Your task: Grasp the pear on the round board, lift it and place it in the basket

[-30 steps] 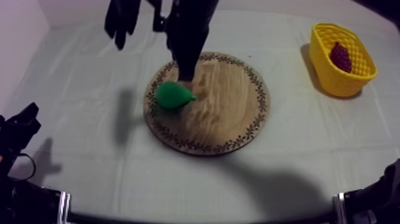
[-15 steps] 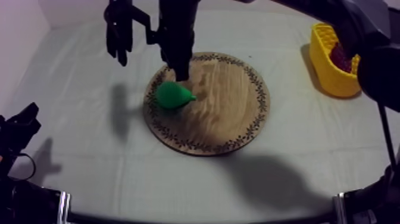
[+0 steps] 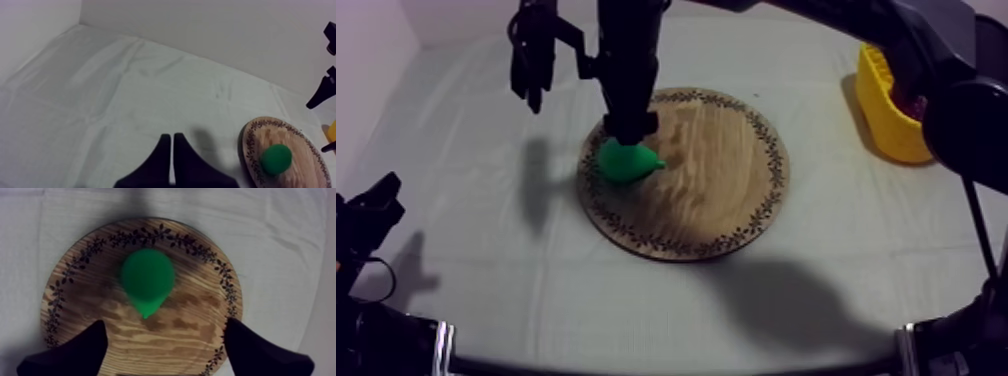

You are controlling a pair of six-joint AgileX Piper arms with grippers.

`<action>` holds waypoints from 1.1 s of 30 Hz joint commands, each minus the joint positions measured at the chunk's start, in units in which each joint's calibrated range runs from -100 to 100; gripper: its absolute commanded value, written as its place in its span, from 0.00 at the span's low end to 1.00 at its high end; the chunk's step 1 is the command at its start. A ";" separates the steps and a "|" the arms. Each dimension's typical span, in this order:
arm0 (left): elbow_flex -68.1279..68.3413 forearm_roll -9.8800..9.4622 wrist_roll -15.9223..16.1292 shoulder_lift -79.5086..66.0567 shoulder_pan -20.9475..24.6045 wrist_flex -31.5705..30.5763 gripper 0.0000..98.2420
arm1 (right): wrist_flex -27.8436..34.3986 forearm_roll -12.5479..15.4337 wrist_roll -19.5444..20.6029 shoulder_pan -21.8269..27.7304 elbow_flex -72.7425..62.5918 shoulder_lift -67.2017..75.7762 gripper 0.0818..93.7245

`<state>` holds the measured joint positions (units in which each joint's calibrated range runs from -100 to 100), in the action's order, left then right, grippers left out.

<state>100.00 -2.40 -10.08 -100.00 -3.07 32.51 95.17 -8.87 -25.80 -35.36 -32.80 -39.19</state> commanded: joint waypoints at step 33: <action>0.00 -0.02 0.00 0.00 -0.01 -0.01 0.00 | 0.33 2.42 -1.51 0.74 -7.80 -17.59 0.75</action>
<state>100.00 -2.40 -10.08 -100.00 -3.07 32.51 95.45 -6.39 -27.21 -34.68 -40.19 -56.24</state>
